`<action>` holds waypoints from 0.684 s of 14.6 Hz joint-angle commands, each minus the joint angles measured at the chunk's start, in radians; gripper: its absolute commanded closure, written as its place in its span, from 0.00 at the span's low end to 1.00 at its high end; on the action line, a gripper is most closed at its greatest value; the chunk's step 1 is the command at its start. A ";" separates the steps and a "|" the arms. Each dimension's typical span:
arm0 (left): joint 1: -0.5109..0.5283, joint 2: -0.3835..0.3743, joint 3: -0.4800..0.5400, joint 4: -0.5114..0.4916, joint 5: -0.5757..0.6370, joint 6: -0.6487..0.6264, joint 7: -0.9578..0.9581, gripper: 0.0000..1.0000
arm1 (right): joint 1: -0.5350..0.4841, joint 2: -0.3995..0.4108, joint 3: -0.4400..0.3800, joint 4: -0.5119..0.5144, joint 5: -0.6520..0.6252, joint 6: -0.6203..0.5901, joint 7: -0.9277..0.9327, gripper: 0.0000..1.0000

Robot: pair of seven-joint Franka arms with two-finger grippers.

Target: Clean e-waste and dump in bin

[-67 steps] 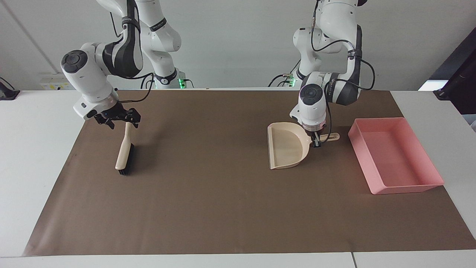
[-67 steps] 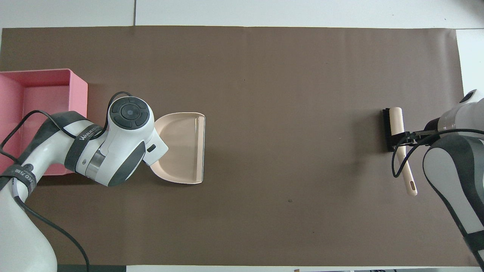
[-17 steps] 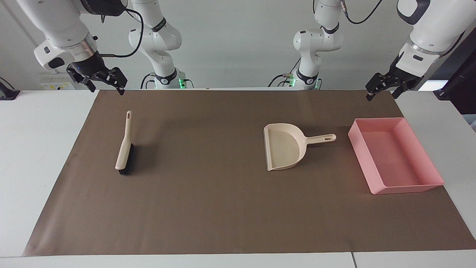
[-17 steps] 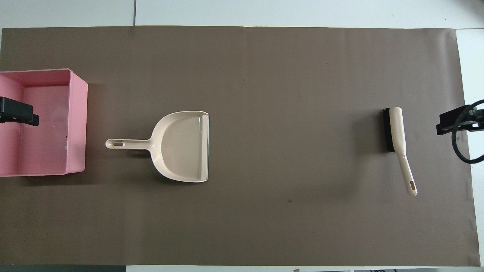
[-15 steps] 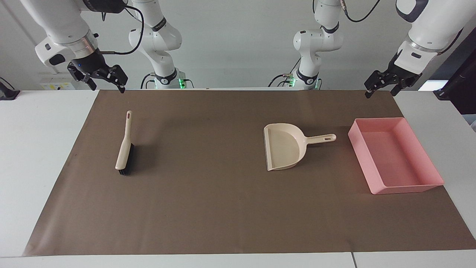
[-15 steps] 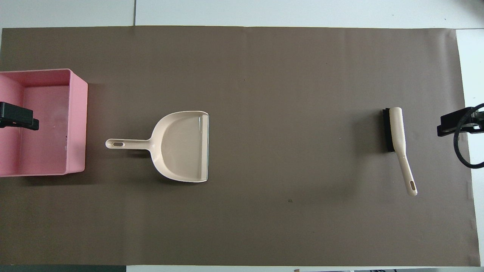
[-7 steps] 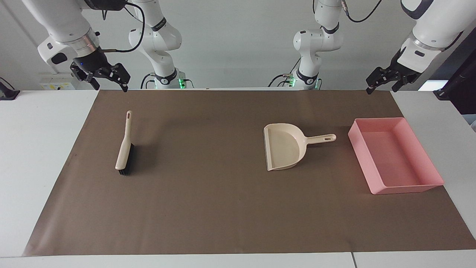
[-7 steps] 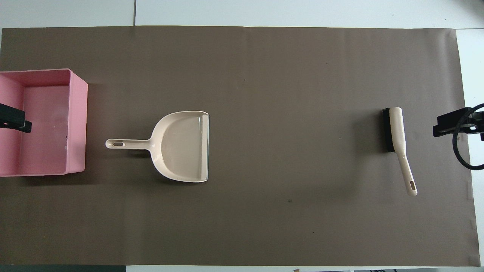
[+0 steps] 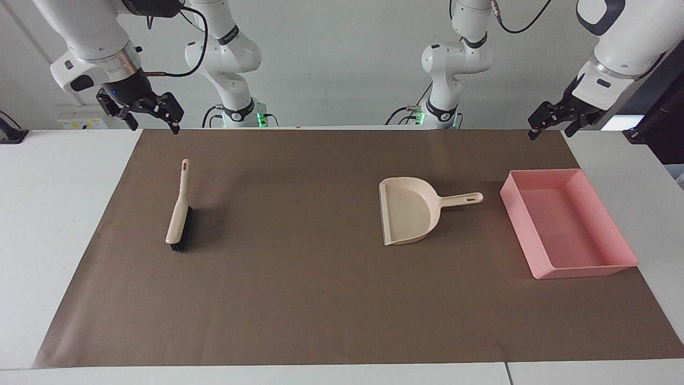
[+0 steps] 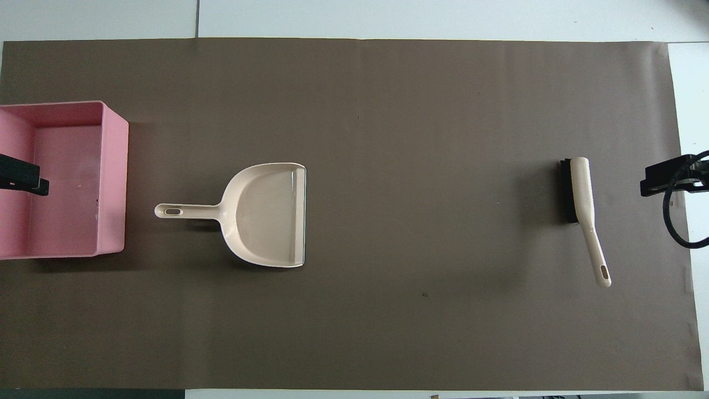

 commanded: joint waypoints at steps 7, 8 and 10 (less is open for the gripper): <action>0.014 -0.029 0.005 -0.038 -0.009 0.023 0.079 0.02 | -0.001 -0.020 0.000 -0.030 -0.003 0.019 -0.022 0.00; 0.014 -0.029 0.005 -0.040 -0.009 0.022 0.079 0.02 | -0.001 -0.020 0.000 -0.030 -0.004 0.019 -0.022 0.00; 0.012 -0.029 0.005 -0.040 -0.009 0.025 0.051 0.02 | -0.002 -0.020 0.001 -0.030 -0.003 0.019 -0.022 0.00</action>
